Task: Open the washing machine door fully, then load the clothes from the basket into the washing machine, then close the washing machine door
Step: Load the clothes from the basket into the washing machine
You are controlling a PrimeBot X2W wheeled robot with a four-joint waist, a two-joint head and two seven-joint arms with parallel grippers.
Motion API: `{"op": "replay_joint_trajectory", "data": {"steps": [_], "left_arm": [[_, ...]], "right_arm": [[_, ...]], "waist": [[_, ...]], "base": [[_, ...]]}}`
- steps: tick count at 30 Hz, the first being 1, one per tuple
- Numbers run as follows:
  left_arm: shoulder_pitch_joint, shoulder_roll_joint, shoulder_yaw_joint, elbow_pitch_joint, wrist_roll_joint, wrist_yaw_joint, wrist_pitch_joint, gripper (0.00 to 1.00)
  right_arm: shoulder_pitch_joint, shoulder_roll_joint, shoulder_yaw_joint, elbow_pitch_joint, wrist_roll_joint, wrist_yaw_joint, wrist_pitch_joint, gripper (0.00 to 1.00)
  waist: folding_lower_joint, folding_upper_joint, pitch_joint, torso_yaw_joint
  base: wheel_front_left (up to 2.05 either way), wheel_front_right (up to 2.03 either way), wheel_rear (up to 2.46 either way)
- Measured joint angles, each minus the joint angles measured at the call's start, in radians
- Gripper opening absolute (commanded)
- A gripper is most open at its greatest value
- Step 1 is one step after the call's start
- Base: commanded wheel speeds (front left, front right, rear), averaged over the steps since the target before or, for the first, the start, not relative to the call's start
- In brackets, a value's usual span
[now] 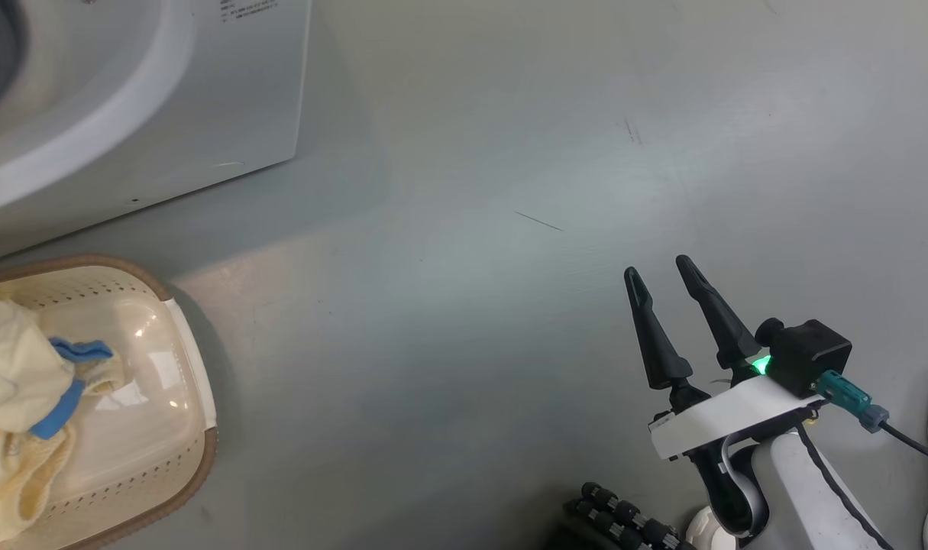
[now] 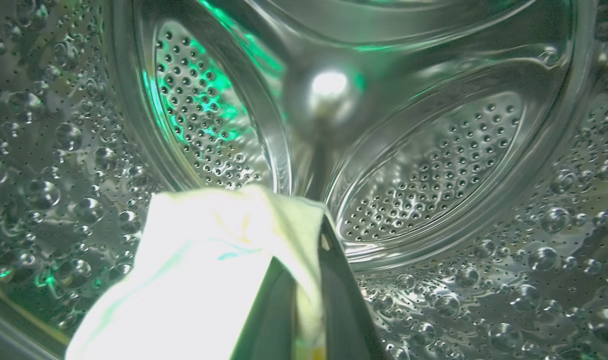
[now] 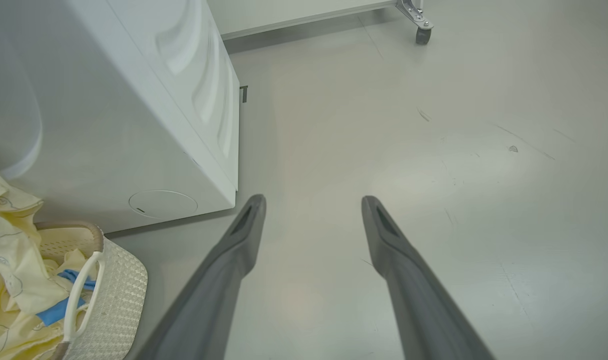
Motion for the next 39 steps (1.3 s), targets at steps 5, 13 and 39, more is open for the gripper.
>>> {"op": "replay_joint_trajectory", "data": {"steps": [5,13,39], "left_arm": [[0.000,-0.002,-0.022,0.061,0.020,0.000,-0.008,0.33],[0.000,-0.023,-0.061,0.150,0.051,0.011,-0.007,1.00],[0.091,-0.191,-0.156,0.227,0.100,0.024,-0.086,1.00]], "right_arm": [[-0.007,-0.003,-0.002,0.000,0.000,0.000,0.000,1.00],[-0.041,-0.014,-0.003,0.005,0.000,0.000,0.000,1.00],[-0.051,-0.030,-0.080,0.019,0.000,0.000,0.000,1.00]], "waist": [[-0.0001,0.0000,-0.002,0.017],[-0.0001,0.0000,-0.011,0.046],[-0.0001,0.0000,-0.097,0.192]], "base": [[0.00,0.00,0.00],[0.00,0.00,0.00],[0.00,0.00,0.00]]}}
